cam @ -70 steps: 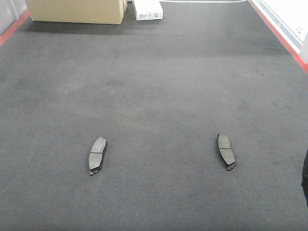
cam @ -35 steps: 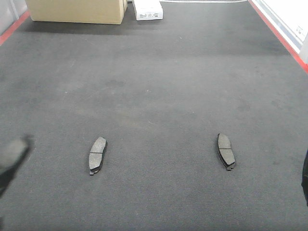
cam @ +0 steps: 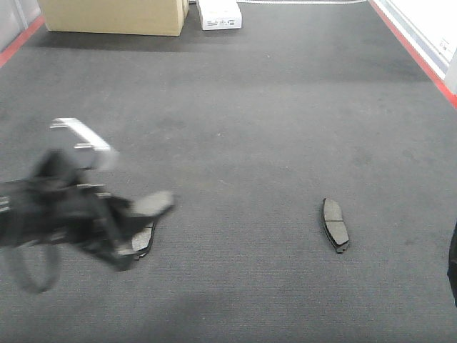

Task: Move and align brake pads A on conveyor
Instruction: 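Lower the left gripper's brake pad beside the nearer placed pad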

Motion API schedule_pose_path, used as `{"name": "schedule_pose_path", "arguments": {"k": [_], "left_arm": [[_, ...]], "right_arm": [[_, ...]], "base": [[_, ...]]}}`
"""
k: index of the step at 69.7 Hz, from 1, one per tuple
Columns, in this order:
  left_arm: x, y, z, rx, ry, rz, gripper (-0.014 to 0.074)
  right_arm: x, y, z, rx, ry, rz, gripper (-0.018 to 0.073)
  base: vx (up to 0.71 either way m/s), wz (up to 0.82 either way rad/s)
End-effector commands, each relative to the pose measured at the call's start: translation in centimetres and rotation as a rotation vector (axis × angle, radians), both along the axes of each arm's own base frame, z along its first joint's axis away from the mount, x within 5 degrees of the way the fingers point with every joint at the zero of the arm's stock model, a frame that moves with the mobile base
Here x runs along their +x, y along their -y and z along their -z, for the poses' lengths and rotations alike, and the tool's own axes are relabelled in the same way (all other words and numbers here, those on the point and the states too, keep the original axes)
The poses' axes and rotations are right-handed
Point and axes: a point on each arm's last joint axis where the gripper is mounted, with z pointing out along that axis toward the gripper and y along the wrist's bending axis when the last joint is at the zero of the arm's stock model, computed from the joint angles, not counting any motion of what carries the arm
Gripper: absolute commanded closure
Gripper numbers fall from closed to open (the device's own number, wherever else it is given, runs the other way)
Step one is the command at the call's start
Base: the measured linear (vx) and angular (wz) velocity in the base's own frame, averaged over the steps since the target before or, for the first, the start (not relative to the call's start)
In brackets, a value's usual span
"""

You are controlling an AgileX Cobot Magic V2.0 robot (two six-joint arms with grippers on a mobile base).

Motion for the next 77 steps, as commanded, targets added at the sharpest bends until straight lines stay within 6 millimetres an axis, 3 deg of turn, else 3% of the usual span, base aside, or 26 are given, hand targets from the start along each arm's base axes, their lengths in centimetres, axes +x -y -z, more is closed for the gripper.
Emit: {"name": "schedule_pose_path", "arguments": {"k": [1,16,29,39,52,62,77], "left_arm": [[1.6,2.6,-1.5,-0.046,0.061,0.03,0.0482],[4.0,7.6,-0.5,-0.071,-0.002,0.078,0.0478],[7.0,10.3,0.5,-0.218,-0.186,-0.125,0.0475],[9.5,11.3,1.6,-0.234,-0.26,-0.271,0.0475],[11.8,11.7,3.8,-0.133,-0.359,-0.449,0.0475],[12.6,12.0,4.1,-0.154,-0.413,-0.589,0.046],[12.6,12.4,4.4,-0.19,-0.415,-0.644,0.0439]], "right_arm": [[0.1,-0.2,-1.8,0.015,0.119,-0.024,0.0448],[0.1,-0.2,-1.8,0.015,0.119,-0.024,0.0448],[0.1,-0.2,-1.8,0.015,0.119,-0.024,0.0448],[0.1,-0.2,-1.8,0.015,0.119,-0.024,0.0448],[0.1,-0.2,-1.8,0.015,0.119,-0.024,0.0448],[0.1,-0.2,-1.8,0.015,0.119,-0.024,0.0448],[0.1,-0.2,-1.8,0.015,0.119,-0.024,0.0448]], "base": [[0.0,0.0],[0.0,0.0],[0.0,0.0],[0.0,0.0],[0.0,0.0],[0.0,0.0],[0.0,0.0]]}}
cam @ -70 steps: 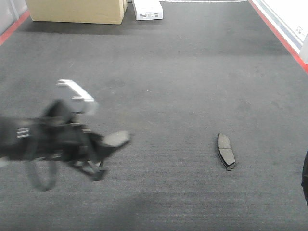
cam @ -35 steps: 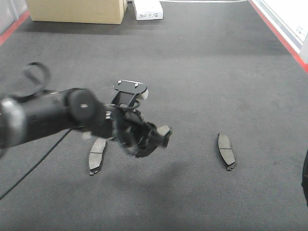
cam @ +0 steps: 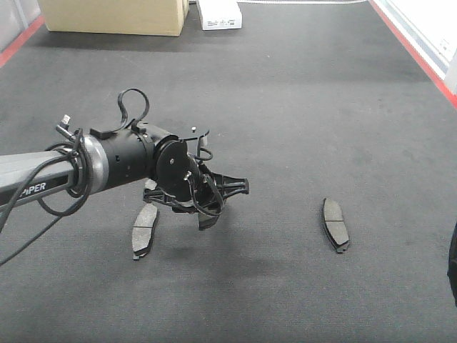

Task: Move and align brake pads A on conveyor
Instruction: 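Lower the left gripper's brake pad beside the nearer placed pad, then open the left gripper and lift it away from the pad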

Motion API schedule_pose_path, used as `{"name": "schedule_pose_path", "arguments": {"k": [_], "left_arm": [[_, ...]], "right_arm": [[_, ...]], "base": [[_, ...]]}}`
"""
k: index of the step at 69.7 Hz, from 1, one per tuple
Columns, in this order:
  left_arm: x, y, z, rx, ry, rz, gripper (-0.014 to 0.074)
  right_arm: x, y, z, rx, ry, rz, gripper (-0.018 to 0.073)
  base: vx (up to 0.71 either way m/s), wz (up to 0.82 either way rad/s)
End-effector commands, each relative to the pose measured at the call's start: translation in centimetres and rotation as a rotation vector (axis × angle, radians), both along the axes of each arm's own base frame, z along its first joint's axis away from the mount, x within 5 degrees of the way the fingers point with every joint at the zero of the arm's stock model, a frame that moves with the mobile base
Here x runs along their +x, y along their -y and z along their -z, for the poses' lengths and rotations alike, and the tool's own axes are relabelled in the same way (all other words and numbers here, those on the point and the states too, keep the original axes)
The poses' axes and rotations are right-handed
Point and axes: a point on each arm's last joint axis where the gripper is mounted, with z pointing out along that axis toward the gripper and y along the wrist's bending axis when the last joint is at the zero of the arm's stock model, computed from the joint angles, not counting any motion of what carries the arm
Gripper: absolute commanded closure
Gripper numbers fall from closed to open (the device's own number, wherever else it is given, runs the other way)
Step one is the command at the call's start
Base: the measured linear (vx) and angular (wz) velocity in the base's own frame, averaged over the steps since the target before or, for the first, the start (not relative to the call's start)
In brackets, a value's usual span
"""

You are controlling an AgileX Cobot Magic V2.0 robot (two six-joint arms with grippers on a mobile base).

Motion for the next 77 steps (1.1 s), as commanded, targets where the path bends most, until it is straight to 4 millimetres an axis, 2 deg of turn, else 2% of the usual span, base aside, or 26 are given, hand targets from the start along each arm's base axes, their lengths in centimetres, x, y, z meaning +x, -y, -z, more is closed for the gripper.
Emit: {"name": "schedule_pose_path", "arguments": {"k": [1,20,59,77], "left_arm": [[0.0,0.9,-3.2,-0.097,0.097,-0.033,0.0439],[0.1,1.9,0.1,-0.074,0.01,-0.074,0.0432],[-0.3,1.5,0.5,-0.016,-0.033,-0.078,0.041],[-0.5,1.3,0.6,0.002,-0.055,-0.079,0.0372]], "right_arm": [[0.1,-0.2,-1.8,0.015,0.119,-0.024,0.0448],[0.1,-0.2,-1.8,0.015,0.119,-0.024,0.0448],[0.1,-0.2,-1.9,0.015,0.12,-0.024,0.0448],[0.1,-0.2,-1.8,0.015,0.119,-0.024,0.0448]], "base": [[0.0,0.0],[0.0,0.0],[0.0,0.0],[0.0,0.0]]}}
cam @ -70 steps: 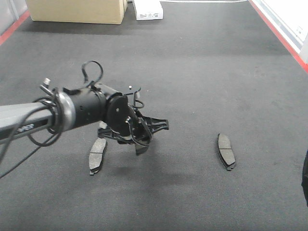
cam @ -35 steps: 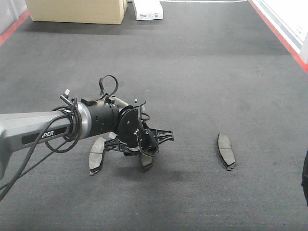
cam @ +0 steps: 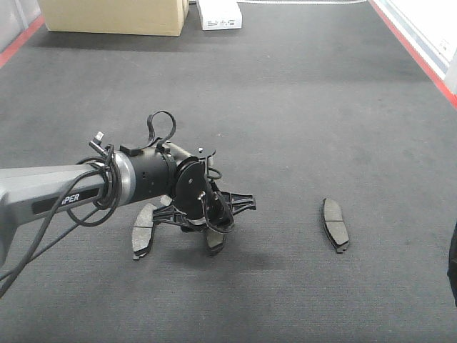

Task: Move and align brake pads A on conveyor
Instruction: 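Open the left gripper and lift it away from the pad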

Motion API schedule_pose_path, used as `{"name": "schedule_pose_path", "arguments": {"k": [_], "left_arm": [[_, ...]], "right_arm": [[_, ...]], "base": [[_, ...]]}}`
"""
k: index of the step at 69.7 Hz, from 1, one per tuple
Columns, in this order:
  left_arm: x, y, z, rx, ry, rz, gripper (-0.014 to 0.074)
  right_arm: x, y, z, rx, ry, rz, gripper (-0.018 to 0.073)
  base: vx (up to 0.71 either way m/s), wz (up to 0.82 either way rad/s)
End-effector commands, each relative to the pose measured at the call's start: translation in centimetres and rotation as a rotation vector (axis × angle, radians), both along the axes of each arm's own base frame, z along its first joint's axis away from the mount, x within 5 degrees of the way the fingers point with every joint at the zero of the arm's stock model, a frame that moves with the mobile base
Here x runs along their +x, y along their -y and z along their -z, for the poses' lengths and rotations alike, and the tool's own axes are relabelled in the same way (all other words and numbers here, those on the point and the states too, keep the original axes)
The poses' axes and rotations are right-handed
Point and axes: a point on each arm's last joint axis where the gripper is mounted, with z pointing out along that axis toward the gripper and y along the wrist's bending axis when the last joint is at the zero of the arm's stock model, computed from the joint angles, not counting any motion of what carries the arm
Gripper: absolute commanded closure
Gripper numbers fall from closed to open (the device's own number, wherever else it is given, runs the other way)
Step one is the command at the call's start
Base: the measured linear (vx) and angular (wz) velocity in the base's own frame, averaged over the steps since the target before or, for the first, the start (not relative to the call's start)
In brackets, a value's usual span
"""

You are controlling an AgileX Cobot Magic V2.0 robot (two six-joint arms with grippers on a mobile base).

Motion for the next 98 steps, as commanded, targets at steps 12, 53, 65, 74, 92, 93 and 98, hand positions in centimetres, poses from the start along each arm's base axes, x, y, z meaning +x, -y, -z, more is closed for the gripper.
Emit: {"name": "schedule_pose_path", "arguments": {"k": [12,53,65,74,92,93,98], "left_arm": [[-0.2,-0.1,-2.9,-0.025,0.033,-0.009,0.0317],[-0.1,-0.9,-7.3,-0.027,0.22,0.048,0.0127],[-1.0,-2.7,-11.5,0.057,0.374,0.106,0.0129],[-2.4,-4.1,-13.6,0.086,0.462,0.143,0.014],[-7.5,-7.5,-15.9,0.05,0.604,0.24,0.0311],[-7.6,-7.6,-16.0,0.048,0.611,0.243,0.0318],[-9.4,-8.8,-16.4,0.044,0.65,0.27,0.0401]], "right_arm": [[0.1,-0.2,-1.8,0.015,0.119,-0.024,0.0448],[0.1,-0.2,-1.8,0.015,0.119,-0.024,0.0448],[0.1,-0.2,-1.8,0.015,0.119,-0.024,0.0448],[0.1,-0.2,-1.8,0.015,0.119,-0.024,0.0448],[0.1,-0.2,-1.8,0.015,0.119,-0.024,0.0448],[0.1,-0.2,-1.8,0.015,0.119,-0.024,0.0448],[0.1,-0.2,-1.8,0.015,0.119,-0.024,0.0448]], "base": [[0.0,0.0],[0.0,0.0],[0.0,0.0],[0.0,0.0],[0.0,0.0],[0.0,0.0],[0.0,0.0]]}}
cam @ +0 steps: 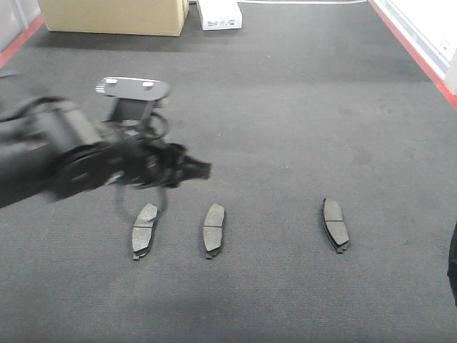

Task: Move and align brake pads A on conveyor
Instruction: 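Open the left gripper and lift it away from the pad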

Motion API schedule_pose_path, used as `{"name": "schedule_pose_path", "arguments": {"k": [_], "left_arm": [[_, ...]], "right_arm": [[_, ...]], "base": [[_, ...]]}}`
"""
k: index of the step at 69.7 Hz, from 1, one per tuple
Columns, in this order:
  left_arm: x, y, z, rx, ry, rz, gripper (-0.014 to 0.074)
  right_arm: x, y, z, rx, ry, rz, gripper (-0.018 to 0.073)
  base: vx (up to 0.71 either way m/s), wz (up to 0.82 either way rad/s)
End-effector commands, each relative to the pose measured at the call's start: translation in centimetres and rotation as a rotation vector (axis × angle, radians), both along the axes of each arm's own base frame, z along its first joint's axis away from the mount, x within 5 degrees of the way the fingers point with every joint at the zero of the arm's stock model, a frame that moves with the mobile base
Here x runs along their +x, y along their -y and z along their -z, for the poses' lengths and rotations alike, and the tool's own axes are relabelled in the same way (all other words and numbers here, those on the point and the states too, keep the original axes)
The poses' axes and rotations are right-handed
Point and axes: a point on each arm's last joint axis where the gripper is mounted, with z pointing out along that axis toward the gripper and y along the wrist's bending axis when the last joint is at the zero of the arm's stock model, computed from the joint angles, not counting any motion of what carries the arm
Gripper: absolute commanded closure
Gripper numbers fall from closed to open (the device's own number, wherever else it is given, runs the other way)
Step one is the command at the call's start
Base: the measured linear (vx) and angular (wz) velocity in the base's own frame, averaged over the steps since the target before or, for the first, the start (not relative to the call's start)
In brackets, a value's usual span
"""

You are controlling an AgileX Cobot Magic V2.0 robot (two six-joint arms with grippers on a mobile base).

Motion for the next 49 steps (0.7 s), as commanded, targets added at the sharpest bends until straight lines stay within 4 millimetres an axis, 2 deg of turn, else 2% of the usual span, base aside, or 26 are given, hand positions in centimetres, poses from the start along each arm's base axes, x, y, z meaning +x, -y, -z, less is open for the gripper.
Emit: {"name": "schedule_pose_path", "arguments": {"k": [1,16,26,49], "left_arm": [[-2.2,-1.3,-3.2,-0.061,0.157,0.067,0.0408],[-6.6,-4.8,-3.5,-0.033,0.248,0.109,0.0603],[-9.5,-7.1,-3.5,-0.032,0.32,0.122,0.0605],[-16.9,-12.5,-3.4,-0.154,0.509,0.109,0.0604]], "right_arm": [[0.1,-0.2,-1.9,0.015,0.12,-0.024,0.0448],[0.1,-0.2,-1.8,0.015,0.119,-0.024,0.0448],[0.1,-0.2,-1.8,0.015,0.119,-0.024,0.0448],[0.1,-0.2,-1.8,0.015,0.119,-0.024,0.0448]], "base": [[0.0,0.0],[0.0,0.0],[0.0,0.0],[0.0,0.0]]}}
